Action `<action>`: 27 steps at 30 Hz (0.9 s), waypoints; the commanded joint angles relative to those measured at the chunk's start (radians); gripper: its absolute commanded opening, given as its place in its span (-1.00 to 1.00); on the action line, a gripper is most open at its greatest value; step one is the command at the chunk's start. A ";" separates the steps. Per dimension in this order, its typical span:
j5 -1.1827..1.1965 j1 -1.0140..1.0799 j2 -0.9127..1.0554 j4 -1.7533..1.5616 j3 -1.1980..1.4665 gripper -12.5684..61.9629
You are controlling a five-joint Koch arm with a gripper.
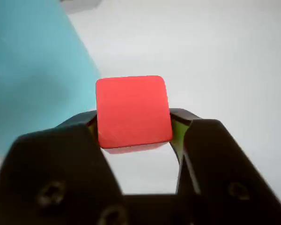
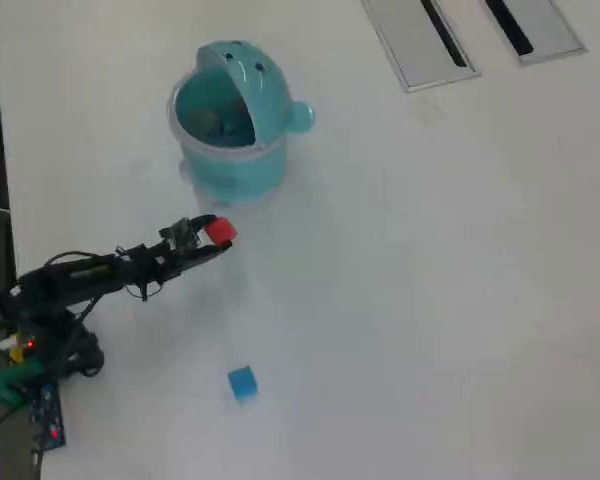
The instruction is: Grasp RGB lego blocks and put them in the bin one by one.
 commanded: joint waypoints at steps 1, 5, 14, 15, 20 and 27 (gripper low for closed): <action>-0.009 -0.014 0.089 -0.061 -0.046 -0.35; -0.011 -0.063 0.216 0.072 -0.109 -0.35; -0.067 -0.210 0.383 0.327 -0.391 -0.35; -0.077 -0.222 0.380 0.327 -0.423 -0.35; -0.124 -0.285 0.330 0.319 -0.497 -0.35; -0.207 -0.371 0.184 0.281 -0.606 -0.35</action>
